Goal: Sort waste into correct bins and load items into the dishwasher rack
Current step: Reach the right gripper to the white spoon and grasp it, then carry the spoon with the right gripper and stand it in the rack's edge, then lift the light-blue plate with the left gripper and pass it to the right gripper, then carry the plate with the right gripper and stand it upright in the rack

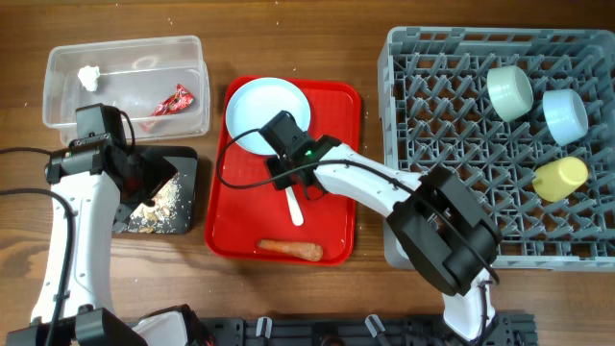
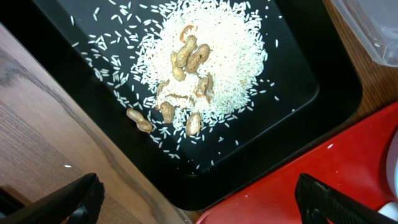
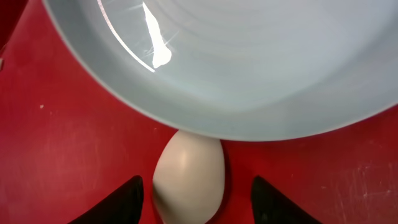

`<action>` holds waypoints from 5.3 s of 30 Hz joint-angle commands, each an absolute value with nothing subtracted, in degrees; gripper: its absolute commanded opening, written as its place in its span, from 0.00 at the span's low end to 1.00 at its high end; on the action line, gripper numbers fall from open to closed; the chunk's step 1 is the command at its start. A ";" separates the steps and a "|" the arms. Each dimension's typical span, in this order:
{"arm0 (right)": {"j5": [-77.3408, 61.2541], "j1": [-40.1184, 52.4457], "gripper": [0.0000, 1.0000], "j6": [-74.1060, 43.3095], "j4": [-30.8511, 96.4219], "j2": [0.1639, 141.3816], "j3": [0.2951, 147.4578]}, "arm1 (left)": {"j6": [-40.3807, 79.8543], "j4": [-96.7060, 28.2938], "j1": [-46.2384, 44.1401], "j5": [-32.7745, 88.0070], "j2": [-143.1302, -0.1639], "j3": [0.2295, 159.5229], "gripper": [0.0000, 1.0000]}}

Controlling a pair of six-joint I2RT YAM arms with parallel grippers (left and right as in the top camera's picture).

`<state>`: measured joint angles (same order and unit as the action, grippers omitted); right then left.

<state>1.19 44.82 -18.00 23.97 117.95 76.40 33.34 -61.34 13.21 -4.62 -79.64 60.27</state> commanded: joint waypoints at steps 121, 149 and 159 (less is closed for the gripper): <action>-2.00 9.30 0.99 -3.01 52.27 82.02 76.05 | 21.61 -51.66 -28.32 5.65 -113.21 84.36 0.19; -12.58 26.09 0.68 -9.47 34.13 118.26 76.05 | 23.16 -69.65 4.73 3.55 -94.02 84.33 0.78; -9.43 25.63 0.04 -16.51 33.89 115.22 76.07 | 23.16 -69.80 4.71 3.55 -94.02 84.33 0.78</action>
<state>-11.57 25.98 -14.79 33.50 116.73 76.49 22.83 -69.69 4.67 3.90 -94.43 83.77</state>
